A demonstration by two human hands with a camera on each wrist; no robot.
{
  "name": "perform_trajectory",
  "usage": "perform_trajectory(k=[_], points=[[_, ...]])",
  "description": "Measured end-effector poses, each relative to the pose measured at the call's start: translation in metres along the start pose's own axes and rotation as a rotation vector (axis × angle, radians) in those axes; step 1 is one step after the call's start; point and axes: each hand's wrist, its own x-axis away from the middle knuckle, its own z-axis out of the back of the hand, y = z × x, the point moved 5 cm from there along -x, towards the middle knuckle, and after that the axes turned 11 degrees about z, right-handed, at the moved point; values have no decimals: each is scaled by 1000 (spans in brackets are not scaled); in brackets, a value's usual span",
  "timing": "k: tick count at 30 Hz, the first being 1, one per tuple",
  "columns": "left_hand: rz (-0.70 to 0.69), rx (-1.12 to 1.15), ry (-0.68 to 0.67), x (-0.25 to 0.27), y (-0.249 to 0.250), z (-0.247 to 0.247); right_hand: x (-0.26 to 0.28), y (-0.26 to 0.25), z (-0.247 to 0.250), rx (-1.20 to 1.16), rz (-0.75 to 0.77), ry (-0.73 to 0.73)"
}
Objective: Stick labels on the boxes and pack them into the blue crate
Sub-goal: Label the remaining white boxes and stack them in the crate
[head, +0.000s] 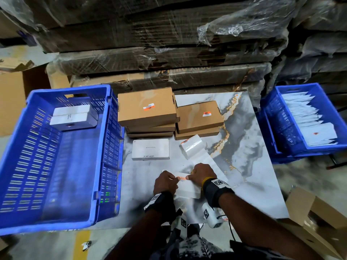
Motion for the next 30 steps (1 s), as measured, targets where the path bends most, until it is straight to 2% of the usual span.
perform_trajectory(k=[3, 5, 8, 11, 13, 16, 20, 25, 30], points=[[1, 55, -11, 2, -2, 2, 7, -3, 2, -6, 13, 14], [5, 72, -4, 5, -4, 6, 15, -2, 7, -32, 5, 75], [-3, -129, 138, 9, -6, 20, 30, 6, 11, -89, -8, 171], [-43, -201, 271, 16, -4, 31, 42, 16, 3, -93, 31, 137], [-30, -205, 246, 12, -6, 29, 47, 19, -7, -70, 13, 66], [-34, -201, 106, 3, -8, 20, 49, 21, -23, -75, -54, -10], [-75, -156, 95, 8, -6, 19, 48, 19, -27, -230, -55, 31], [-176, -4, 208, 32, 15, 42, 55, 6, 9, -354, 31, 182], [-370, 158, 332, 72, 54, 81, 73, -38, 61, -439, 186, 309]])
